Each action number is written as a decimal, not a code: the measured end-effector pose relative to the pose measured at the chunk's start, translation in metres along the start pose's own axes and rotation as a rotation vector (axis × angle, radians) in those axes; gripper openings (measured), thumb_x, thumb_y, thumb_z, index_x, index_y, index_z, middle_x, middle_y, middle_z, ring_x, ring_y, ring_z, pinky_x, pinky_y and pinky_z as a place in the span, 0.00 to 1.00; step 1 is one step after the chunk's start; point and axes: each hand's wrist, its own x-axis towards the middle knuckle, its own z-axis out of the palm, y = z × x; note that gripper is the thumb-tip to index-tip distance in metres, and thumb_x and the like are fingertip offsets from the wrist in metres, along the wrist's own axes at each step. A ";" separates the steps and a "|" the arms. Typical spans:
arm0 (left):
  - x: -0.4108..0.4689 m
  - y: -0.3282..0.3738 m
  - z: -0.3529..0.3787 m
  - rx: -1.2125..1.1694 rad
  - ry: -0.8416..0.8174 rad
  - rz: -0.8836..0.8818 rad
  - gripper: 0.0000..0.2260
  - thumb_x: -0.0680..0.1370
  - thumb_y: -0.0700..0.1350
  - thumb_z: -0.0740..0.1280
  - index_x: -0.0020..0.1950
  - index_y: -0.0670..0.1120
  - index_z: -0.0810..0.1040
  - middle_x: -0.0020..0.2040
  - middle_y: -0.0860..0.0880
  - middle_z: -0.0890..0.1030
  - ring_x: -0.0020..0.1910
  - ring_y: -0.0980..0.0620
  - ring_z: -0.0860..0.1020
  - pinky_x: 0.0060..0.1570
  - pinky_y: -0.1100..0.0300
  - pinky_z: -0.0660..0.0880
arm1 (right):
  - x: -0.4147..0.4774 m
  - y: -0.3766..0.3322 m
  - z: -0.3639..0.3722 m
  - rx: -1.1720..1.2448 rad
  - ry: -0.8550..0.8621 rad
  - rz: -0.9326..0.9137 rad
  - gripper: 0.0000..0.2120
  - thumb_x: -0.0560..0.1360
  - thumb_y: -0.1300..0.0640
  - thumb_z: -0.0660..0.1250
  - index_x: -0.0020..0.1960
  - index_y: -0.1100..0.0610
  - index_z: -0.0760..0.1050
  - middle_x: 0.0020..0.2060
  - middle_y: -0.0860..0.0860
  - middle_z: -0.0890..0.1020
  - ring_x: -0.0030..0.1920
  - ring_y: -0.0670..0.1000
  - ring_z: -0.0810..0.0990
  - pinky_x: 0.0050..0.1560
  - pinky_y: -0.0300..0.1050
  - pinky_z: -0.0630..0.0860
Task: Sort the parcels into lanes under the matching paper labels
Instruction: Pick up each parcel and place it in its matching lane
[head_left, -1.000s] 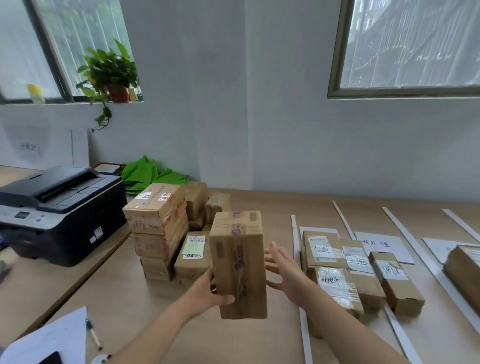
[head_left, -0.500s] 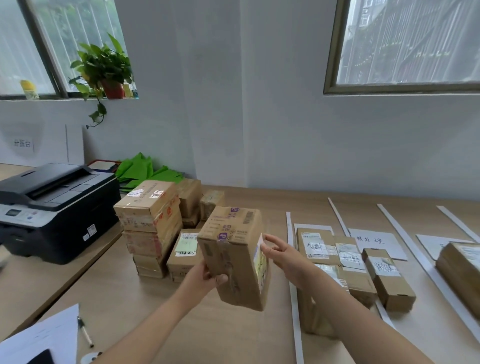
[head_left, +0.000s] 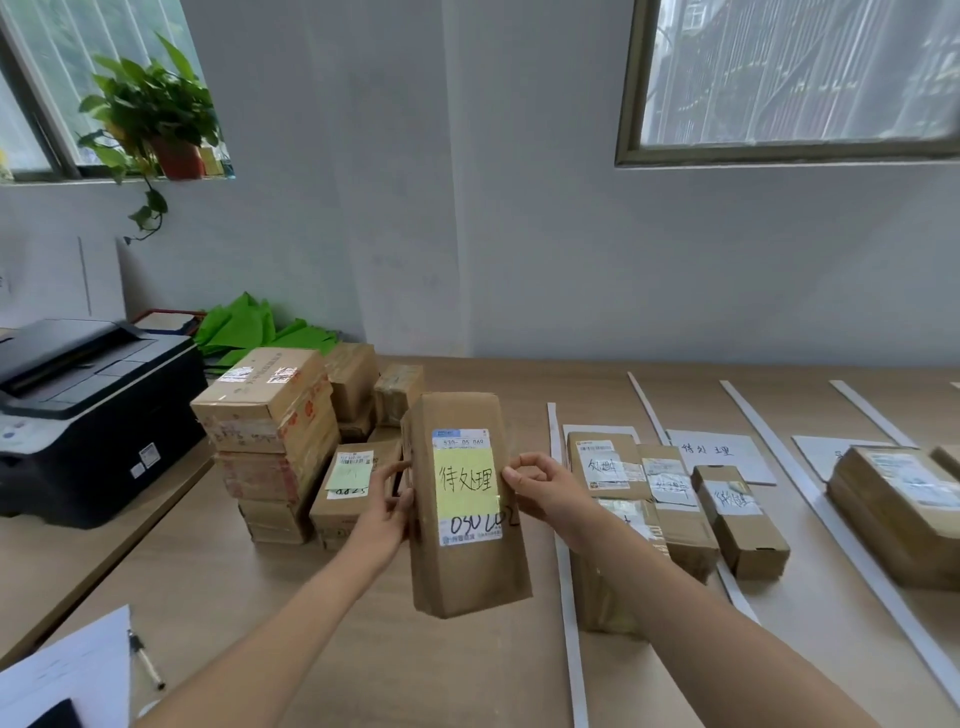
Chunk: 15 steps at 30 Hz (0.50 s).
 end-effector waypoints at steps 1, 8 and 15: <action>-0.001 0.003 0.003 0.009 -0.004 -0.002 0.16 0.80 0.56 0.59 0.68 0.58 0.63 0.61 0.41 0.79 0.59 0.40 0.80 0.53 0.52 0.80 | -0.003 0.000 0.003 0.015 0.002 0.004 0.11 0.76 0.54 0.72 0.56 0.56 0.75 0.56 0.61 0.82 0.56 0.57 0.82 0.63 0.56 0.78; -0.002 0.016 0.045 -0.064 0.048 -0.125 0.31 0.74 0.76 0.52 0.71 0.63 0.68 0.71 0.58 0.69 0.71 0.52 0.67 0.73 0.41 0.62 | -0.043 -0.015 0.029 0.039 0.236 -0.096 0.13 0.81 0.46 0.63 0.64 0.48 0.74 0.59 0.47 0.80 0.58 0.47 0.78 0.54 0.42 0.76; -0.026 0.021 0.064 -0.108 -0.108 -0.023 0.29 0.77 0.71 0.53 0.75 0.60 0.67 0.72 0.56 0.72 0.72 0.53 0.68 0.72 0.51 0.63 | -0.081 -0.017 0.019 0.081 0.292 0.005 0.20 0.82 0.36 0.53 0.70 0.38 0.72 0.57 0.42 0.80 0.56 0.42 0.76 0.51 0.41 0.72</action>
